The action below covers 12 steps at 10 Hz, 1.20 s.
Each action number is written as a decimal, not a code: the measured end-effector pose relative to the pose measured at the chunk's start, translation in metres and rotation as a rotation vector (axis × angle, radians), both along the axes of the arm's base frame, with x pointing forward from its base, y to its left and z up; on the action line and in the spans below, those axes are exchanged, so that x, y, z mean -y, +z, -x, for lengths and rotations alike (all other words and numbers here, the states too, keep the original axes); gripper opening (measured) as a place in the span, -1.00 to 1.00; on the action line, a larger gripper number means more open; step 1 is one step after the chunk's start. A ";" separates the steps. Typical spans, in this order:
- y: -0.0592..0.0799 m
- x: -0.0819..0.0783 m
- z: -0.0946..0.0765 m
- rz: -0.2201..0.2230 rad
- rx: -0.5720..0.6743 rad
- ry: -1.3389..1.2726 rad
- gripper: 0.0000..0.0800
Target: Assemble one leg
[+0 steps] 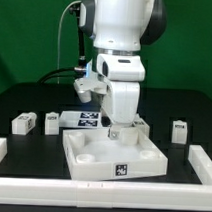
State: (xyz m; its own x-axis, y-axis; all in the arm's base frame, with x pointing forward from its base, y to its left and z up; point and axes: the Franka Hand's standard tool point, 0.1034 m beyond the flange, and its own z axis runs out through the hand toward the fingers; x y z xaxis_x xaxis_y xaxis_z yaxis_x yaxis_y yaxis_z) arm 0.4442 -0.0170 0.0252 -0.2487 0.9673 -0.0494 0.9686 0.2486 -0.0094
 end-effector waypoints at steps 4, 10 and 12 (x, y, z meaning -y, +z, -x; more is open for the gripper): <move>-0.016 0.005 0.008 -0.004 -0.039 -0.014 0.62; -0.017 0.002 0.007 -0.007 -0.040 -0.020 -0.46; -0.016 0.002 0.005 -0.009 -0.031 -0.020 -0.86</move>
Offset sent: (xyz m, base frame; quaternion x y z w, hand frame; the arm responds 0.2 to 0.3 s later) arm 0.0074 0.0087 -0.0202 0.0282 0.0040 -0.0205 0.9994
